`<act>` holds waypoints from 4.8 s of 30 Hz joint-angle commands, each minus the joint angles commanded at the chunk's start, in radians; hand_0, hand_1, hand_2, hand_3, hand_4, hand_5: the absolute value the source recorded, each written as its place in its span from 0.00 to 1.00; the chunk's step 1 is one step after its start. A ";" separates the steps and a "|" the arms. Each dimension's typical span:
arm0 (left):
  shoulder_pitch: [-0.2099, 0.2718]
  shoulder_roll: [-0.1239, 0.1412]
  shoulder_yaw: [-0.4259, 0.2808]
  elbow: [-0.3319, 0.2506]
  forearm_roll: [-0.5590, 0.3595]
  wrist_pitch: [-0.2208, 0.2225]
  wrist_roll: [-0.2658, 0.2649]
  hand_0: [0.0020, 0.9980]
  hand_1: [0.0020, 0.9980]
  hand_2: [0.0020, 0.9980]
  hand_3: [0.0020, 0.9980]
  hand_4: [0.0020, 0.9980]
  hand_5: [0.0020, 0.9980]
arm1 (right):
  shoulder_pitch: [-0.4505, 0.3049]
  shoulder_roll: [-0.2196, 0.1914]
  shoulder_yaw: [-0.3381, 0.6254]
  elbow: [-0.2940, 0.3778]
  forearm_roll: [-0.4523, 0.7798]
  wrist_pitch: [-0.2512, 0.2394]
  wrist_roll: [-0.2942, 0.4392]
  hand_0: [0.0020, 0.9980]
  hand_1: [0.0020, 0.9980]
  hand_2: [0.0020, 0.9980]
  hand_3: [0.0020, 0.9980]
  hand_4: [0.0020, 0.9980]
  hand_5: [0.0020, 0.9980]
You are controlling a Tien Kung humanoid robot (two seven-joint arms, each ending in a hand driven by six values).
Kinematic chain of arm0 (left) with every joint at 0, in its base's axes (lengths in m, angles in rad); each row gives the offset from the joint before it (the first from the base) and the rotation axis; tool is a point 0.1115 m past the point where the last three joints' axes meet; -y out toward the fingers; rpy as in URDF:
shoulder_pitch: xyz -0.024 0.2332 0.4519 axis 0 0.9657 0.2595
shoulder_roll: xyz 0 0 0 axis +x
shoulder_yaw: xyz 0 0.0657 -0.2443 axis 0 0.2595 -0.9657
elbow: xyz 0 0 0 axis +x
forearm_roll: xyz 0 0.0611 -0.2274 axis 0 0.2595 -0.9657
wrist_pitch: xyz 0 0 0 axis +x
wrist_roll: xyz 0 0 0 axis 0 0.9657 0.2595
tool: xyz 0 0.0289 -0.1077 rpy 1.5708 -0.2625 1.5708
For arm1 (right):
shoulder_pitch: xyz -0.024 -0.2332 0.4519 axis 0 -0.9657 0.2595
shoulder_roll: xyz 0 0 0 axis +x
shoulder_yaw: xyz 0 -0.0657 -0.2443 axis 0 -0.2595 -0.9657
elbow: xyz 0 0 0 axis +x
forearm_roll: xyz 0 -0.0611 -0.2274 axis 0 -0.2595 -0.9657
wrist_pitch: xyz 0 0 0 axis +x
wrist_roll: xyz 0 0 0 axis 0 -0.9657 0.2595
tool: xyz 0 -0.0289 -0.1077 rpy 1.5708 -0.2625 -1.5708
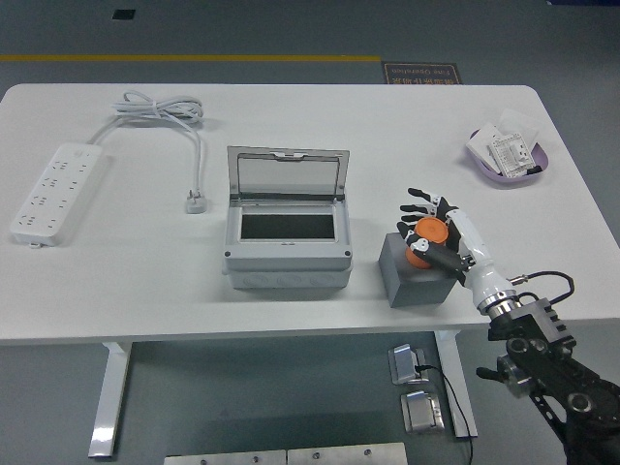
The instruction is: Fetch the battery,place it into the box,close the lid of the box
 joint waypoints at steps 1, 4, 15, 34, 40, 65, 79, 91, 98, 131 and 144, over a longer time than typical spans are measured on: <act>0.000 0.000 0.000 0.000 0.000 0.000 0.000 0.64 0.70 0.65 0.64 0.69 0.21 | 0.000 0.000 0.000 0.000 0.002 0.000 0.001 0.46 0.59 0.64 0.79 0.66 0.19; 0.001 0.000 0.000 0.000 0.000 0.000 0.000 0.64 0.70 0.65 0.64 0.69 0.21 | 0.003 -0.001 -0.004 -0.004 0.011 -0.002 0.003 0.46 0.59 0.64 0.79 0.66 0.19; 0.000 0.008 0.007 -0.001 -0.001 0.003 -0.001 0.64 0.70 0.65 0.64 0.69 0.21 | 0.026 -0.001 -0.018 -0.022 0.029 -0.026 0.010 0.35 0.46 0.53 0.71 0.24 0.07; -0.007 0.009 0.036 0.000 -0.030 0.003 -0.003 0.64 0.70 0.66 0.64 0.70 0.21 | 0.093 -0.024 -0.023 -0.026 0.031 -0.052 0.024 0.40 0.51 0.59 0.67 0.00 0.00; -0.005 0.008 0.039 0.001 -0.033 0.003 -0.003 0.64 0.70 0.66 0.64 0.70 0.21 | 0.085 -0.024 -0.027 -0.025 0.030 -0.052 0.024 0.39 0.52 0.60 0.67 0.00 0.00; -0.005 0.008 0.060 0.000 -0.051 0.002 -0.001 0.64 0.70 0.66 0.64 0.71 0.23 | 0.095 -0.049 0.013 -0.039 -0.018 0.032 -0.008 0.34 0.50 0.61 0.66 0.03 0.04; -0.002 0.005 0.072 0.001 -0.058 0.001 0.000 0.64 0.70 0.66 0.64 0.71 0.24 | 0.096 -0.066 0.061 -0.038 -0.021 0.057 -0.015 0.88 0.81 0.82 0.89 0.85 0.51; 0.000 0.002 0.062 0.001 -0.049 0.001 0.002 0.64 0.70 0.65 0.64 0.71 0.23 | 0.090 -0.069 0.111 -0.025 -0.027 0.060 -0.017 0.95 0.84 0.83 0.92 0.93 0.65; 0.001 0.000 0.053 0.001 -0.040 0.002 0.004 0.64 0.70 0.65 0.64 0.71 0.23 | 0.054 -0.064 0.157 -0.008 -0.045 0.046 -0.017 0.96 0.84 0.84 0.92 0.94 0.66; -0.004 0.006 0.052 0.000 -0.041 0.003 -0.002 0.64 0.70 0.65 0.64 0.71 0.22 | -0.025 -0.082 0.210 0.048 -0.119 0.035 -0.048 0.89 0.80 0.81 0.91 0.95 0.67; -0.005 0.005 0.025 -0.002 -0.013 0.004 -0.001 0.64 0.70 0.65 0.64 0.71 0.22 | -0.027 -0.071 0.218 0.042 -0.124 0.031 -0.046 0.89 0.80 0.80 0.91 0.95 0.66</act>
